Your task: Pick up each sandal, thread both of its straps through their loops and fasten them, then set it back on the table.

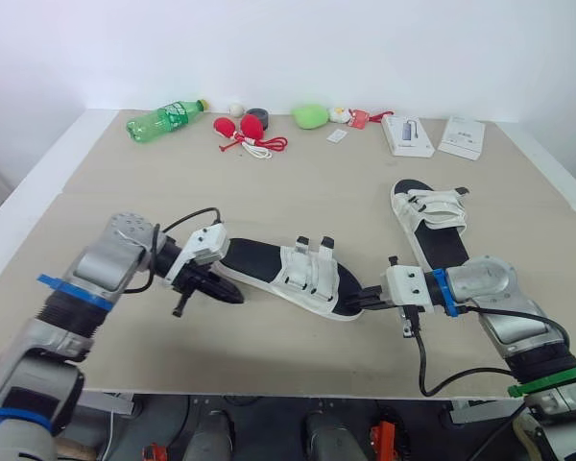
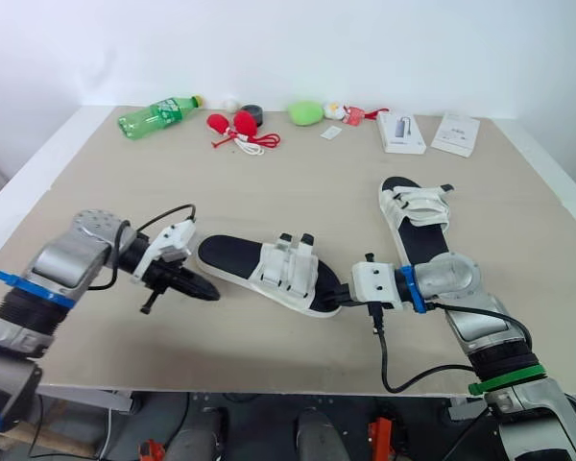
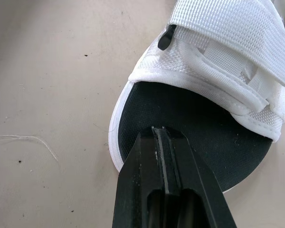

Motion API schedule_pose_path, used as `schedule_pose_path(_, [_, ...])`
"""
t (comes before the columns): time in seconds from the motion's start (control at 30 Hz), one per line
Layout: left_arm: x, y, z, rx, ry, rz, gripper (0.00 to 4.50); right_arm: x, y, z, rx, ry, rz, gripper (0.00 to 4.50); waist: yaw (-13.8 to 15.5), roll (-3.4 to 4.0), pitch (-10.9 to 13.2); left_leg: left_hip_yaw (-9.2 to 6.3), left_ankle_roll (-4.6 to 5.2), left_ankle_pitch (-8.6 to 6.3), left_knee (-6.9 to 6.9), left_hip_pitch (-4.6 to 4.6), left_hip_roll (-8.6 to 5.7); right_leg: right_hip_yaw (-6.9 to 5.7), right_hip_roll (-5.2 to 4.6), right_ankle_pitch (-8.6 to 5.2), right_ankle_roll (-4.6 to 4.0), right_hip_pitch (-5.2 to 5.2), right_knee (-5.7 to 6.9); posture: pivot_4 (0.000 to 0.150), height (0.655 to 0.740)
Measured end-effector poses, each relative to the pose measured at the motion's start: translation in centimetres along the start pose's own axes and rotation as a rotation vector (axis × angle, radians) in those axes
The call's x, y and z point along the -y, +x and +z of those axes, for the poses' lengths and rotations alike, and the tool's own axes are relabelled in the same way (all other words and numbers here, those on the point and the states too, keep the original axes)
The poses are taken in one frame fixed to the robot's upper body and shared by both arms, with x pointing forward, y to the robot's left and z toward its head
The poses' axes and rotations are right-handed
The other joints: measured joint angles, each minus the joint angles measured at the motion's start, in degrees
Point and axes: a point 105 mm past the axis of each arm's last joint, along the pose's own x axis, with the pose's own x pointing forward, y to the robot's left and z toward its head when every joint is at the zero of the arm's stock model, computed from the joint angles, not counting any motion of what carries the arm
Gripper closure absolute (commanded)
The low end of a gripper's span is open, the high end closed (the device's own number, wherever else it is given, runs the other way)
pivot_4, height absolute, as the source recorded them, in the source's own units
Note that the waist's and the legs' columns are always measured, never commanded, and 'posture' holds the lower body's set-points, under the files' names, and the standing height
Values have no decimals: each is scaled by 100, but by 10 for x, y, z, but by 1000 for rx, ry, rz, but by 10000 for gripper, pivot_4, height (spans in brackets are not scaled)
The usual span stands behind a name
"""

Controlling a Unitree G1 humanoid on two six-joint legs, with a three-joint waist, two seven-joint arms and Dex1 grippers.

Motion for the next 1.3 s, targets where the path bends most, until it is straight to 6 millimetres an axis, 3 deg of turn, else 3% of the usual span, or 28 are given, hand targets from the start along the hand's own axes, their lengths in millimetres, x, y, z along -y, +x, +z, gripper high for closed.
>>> schedule_pose_path(0.1, [-20,1,8,52,84,95,44007,1,0,0,0,5,-2,45000,12,-3,-1,3,3,2,1,0,0,-4,-4,-2,-1,1,-5,1500,7400])
schedule_pose_path(0.13, [-40,1,24,131,185,217,44007,2,1,0,10,26,-10,45000,15,-17,-5,3,8,5,2,-11,2,-8,-4,0,-3,4,-5,1500,7400])
schedule_pose_path(0.2, [-48,1,39,162,304,283,44007,3,3,2,38,68,-26,45000,-17,-30,-9,7,11,8,1,-18,8,-9,0,16,-8,2,-6,1500,7400])
schedule_pose_path(0.23, [-50,3,44,173,347,302,45000,3,4,4,54,87,-30,39966,-33,-29,-9,13,10,6,-2,-17,9,-8,0,21,-8,-1,-6,1500,7400])
schedule_pose_path(0.27, [-52,4,48,178,407,324,45000,3,5,6,71,123,-36,38602,-51,-26,-7,13,11,6,-9,-16,10,-7,2,20,-12,-7,-6,1500,7400])
schedule_pose_path(0.33, [-55,11,49,184,473,347,45000,3,2,9,111,223,-79,31006,-46,-12,-1,2,13,5,-31,-19,13,-9,17,23,-6,-16,3,1500,7400])
schedule_pose_path(0.47, [-58,14,41,178,482,355,45000,-8,0,22,204,355,-90,12237,-17,4,8,-14,14,5,-60,-69,5,-8,26,11,-25,-79,18,1500,7400])
schedule_pose_path(0.5, [-58,15,41,178,484,355,45000,-8,-1,25,217,364,-95,9687,-16,6,9,-14,14,5,-61,-76,4,-8,26,11,-25,-84,19,1500,7400])
schedule_pose_path(0.57, [-58,20,40,175,491,332,45000,-4,-13,39,316,431,-170,909,1,9,11,-19,15,4,-61,-99,-4,-15,17,10,-25,-98,16,1500,7400])
schedule_pose_path(0.63, [-58,20,36,165,483,318,45000,2,-31,53,406,469,-254,341,7,8,11,-20,16,1,-61,-102,-11,-18,8,10,-24,-94,10,1500,7400])
schedule_pose_path(0.73, [-60,19,33,153,480,310,45000,-1,-47,58,439,514,-314,341,8,8,11,-24,16,1,-60,-101,-12,-24,7,7,-20,-92,11,1500,7400])
schedule_pose_path(0.97, [-56,22,34,136,516,246,45000,-22,-63,62,487,587,-346,341,7,9,11,-28,16,5,-50,-96,-9,-29,10,-11,19,-84,12,1500,7400])
schedule_pose_path(1.17, [-53,43,42,158,573,192,45000,-23,-75,63,465,558,-375,341,4,9,11,-28,19,7,-39,-95,-6,-29,14,-3,23,-81,13,1500,7400])
schedule_pose_path(1.3, [-55,45,47,162,580,195,45000,-22,-77,60,445,540,-395,341,4,9,11,-28,21,8,-38,-96,-7,-29,14,-2,24,-81,14,1500,7400])
